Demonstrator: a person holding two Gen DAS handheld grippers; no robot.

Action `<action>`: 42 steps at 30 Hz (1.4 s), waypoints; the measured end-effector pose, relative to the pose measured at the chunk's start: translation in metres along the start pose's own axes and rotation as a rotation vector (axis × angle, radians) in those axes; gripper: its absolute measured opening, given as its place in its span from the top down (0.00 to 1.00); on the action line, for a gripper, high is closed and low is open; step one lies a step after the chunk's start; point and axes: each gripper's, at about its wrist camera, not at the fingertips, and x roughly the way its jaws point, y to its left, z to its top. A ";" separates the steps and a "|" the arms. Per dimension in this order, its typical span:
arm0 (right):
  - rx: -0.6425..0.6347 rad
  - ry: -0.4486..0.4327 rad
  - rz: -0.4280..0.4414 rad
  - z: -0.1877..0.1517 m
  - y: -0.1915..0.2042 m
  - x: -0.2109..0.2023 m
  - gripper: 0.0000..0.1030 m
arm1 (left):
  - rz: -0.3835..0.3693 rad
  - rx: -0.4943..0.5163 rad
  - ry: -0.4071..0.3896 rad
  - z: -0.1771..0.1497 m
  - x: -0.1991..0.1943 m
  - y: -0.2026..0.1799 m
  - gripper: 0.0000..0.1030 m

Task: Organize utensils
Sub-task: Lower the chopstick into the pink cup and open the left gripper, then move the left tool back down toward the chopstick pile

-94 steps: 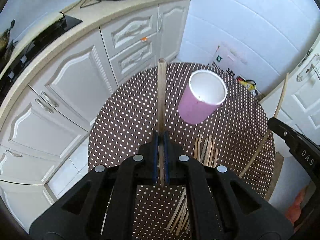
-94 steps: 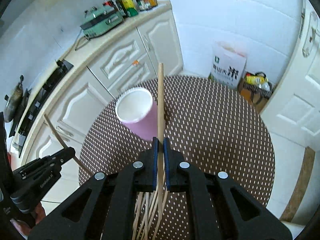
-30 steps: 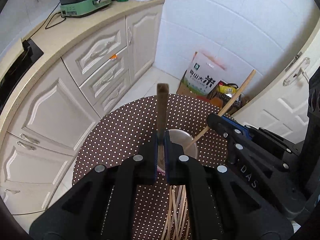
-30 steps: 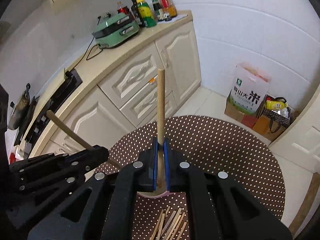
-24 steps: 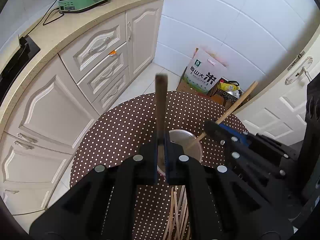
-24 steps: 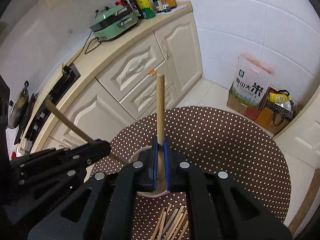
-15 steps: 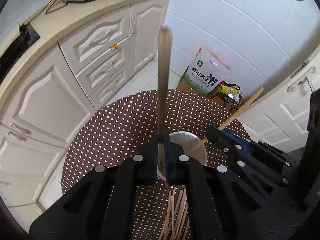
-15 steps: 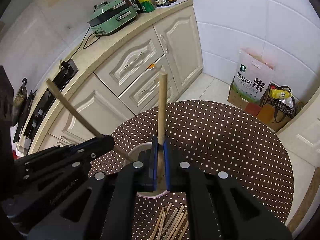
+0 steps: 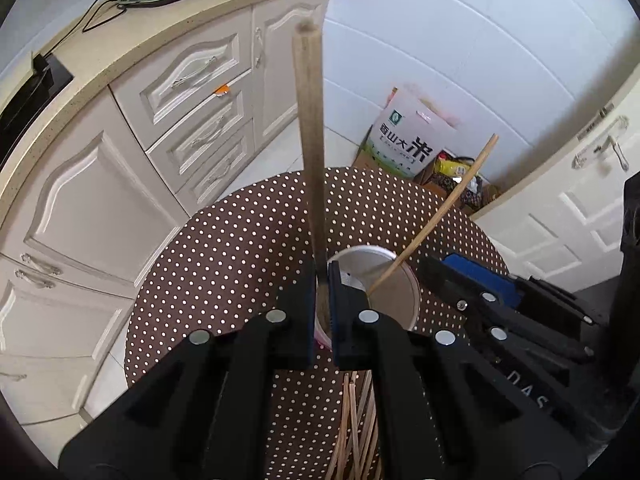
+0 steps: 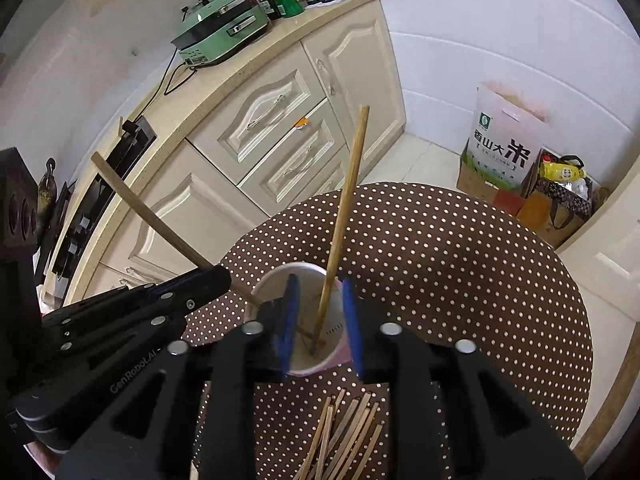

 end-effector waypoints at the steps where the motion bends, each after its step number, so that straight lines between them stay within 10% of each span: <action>1: 0.006 -0.001 -0.006 -0.001 -0.002 -0.002 0.73 | 0.003 0.004 0.008 -0.001 0.001 -0.001 0.93; 22: -0.005 -0.036 -0.046 -0.023 -0.005 -0.032 0.41 | 0.011 -0.022 0.032 -0.031 -0.007 -0.001 0.93; 27: -0.004 -0.061 -0.057 -0.028 -0.006 -0.042 0.32 | 0.042 -0.047 -0.046 -0.039 -0.022 0.001 0.40; 42: -0.001 -0.103 -0.069 -0.054 -0.006 -0.076 0.19 | 0.096 -0.045 -0.122 -0.067 -0.057 -0.001 0.27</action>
